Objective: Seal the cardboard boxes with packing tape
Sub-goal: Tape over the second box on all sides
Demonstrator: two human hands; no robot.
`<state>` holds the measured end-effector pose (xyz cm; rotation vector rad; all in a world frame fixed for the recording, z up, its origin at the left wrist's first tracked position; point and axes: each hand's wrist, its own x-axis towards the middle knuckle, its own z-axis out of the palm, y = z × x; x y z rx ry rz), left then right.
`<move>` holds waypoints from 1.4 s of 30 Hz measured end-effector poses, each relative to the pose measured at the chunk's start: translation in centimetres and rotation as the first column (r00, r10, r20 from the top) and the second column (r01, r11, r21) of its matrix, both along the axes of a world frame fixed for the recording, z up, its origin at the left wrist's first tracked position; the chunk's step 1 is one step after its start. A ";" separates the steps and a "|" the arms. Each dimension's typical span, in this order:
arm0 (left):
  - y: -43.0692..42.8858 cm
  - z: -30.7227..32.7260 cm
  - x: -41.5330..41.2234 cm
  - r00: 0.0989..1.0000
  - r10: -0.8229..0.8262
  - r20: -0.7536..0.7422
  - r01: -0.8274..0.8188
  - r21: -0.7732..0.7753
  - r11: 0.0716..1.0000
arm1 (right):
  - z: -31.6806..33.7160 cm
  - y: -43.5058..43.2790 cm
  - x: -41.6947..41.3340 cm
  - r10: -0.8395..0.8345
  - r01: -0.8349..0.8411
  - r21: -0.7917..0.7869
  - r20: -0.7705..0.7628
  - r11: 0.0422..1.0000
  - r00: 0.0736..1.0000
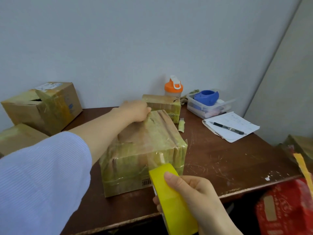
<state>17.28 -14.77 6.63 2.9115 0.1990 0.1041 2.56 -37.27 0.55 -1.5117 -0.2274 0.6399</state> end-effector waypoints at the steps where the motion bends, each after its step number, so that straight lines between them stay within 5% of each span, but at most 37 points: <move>1: -1.1 -0.3 0.1 1.000 0.004 0.007 -0.005 0.052 0.999 | 0.1 0.0 0.0 0.002 -0.002 0.010 -0.020 1.000 1.000; 21: -5.5 -2.6 -2.9 0.980 -0.048 -0.195 0.064 0.075 0.995 | -0.2 0.4 1.0 -0.070 0.071 0.058 -0.029 0.996 0.997; 26: -5.5 0.2 -3.9 0.981 -0.070 -0.182 0.049 -0.117 0.992 | -0.4 -0.5 1.8 0.039 -0.037 0.065 -0.032 0.997 0.999; 29: -2.8 1.5 -6.0 0.914 -0.271 -0.302 0.210 -0.219 0.953 | -0.3 -0.8 2.7 0.042 -0.041 0.048 -0.029 0.998 0.999; 32: 0.0 1.4 -7.8 0.854 -0.318 -0.412 0.251 -0.208 0.945 | 0.4 -0.4 4.5 -0.008 0.013 -0.073 0.064 0.997 0.998; 38: 0.3 -0.7 -6.4 0.958 -0.174 -0.228 0.173 -0.026 0.985 | 1.1 0.7 9.0 -0.080 0.207 -0.250 0.439 0.946 0.895; 42: 0.5 -1.5 -6.4 0.948 -0.191 -0.254 0.210 0.050 0.976 | -0.8 -0.8 9.2 0.094 0.006 -0.187 0.521 0.982 0.848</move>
